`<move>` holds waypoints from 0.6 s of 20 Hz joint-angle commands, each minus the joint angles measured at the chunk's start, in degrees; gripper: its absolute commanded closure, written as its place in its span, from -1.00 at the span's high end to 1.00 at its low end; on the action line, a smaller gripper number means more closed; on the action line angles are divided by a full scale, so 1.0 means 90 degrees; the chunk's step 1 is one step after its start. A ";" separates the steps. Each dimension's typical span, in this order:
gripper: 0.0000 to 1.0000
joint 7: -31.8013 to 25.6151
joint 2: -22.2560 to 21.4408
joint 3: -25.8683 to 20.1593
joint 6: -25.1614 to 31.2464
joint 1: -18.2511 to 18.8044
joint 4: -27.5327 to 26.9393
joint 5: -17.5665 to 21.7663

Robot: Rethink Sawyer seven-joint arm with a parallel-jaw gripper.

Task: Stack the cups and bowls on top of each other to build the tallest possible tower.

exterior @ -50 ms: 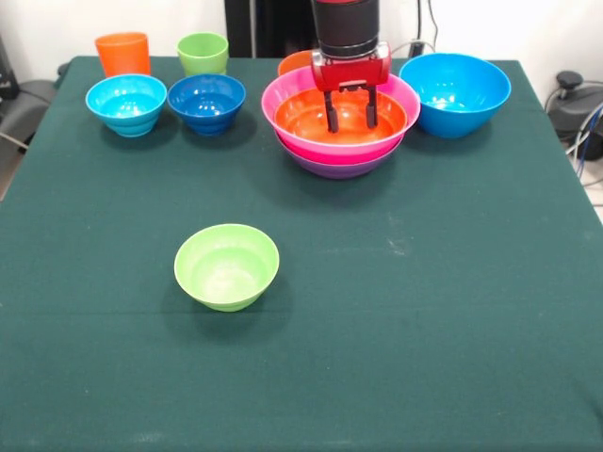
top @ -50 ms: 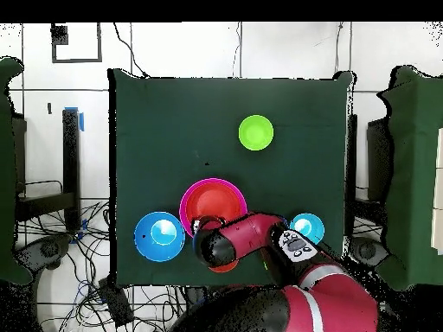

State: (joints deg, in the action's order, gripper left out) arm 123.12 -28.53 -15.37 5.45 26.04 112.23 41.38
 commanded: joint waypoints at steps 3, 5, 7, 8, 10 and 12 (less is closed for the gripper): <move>1.00 0.0148 0.0997 0.0167 -0.0674 -0.0341 -0.0974 0.0486; 1.00 0.0153 0.1025 0.0226 -0.0719 -0.0400 -0.1011 0.0464; 1.00 0.0114 0.1072 0.0233 -0.0714 -0.0424 -0.1081 0.0444; 1.00 0.0085 0.1126 0.0219 -0.0710 -0.0419 -0.1141 0.0444; 1.00 0.0039 0.1249 0.0210 -0.0729 -0.0425 -0.1273 0.0449; 1.00 0.0048 0.1348 0.0269 -0.0820 -0.0476 -0.1364 0.0456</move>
State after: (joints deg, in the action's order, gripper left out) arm 123.12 -28.33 -12.18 1.50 23.49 112.19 41.36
